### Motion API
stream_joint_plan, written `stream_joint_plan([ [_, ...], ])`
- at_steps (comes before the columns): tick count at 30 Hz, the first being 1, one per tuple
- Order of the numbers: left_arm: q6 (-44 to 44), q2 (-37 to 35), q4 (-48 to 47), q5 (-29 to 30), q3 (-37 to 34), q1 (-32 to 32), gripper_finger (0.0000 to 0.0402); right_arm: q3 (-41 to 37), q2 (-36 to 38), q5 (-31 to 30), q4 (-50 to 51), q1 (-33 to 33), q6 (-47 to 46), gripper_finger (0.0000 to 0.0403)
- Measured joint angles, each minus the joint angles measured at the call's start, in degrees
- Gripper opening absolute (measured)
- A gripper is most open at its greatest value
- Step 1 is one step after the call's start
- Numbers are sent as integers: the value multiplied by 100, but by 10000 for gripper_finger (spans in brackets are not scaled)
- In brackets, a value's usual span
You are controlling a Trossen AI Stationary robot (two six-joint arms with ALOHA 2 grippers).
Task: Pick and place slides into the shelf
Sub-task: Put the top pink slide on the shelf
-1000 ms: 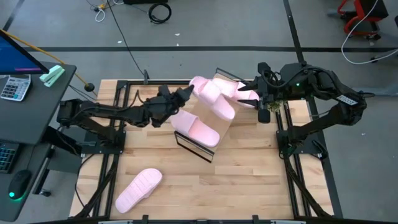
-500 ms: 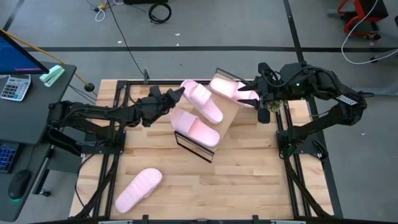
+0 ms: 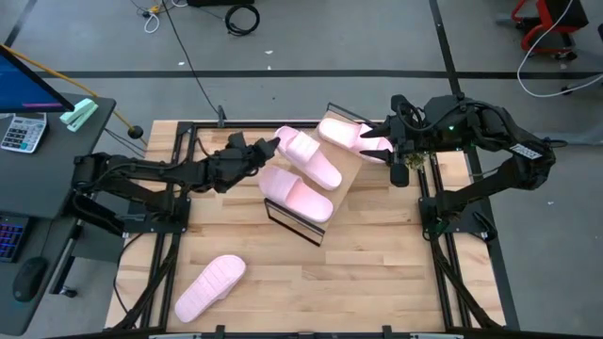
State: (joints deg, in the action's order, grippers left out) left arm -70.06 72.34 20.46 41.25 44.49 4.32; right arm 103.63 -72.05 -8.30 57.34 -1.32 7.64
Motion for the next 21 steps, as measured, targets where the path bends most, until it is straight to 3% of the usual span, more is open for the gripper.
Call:
stream_joint_plan([
  [21, -194, 2, -1166, -452, 0, -2, 42, 0, 0, -4, 0, 0, 0, 177],
])
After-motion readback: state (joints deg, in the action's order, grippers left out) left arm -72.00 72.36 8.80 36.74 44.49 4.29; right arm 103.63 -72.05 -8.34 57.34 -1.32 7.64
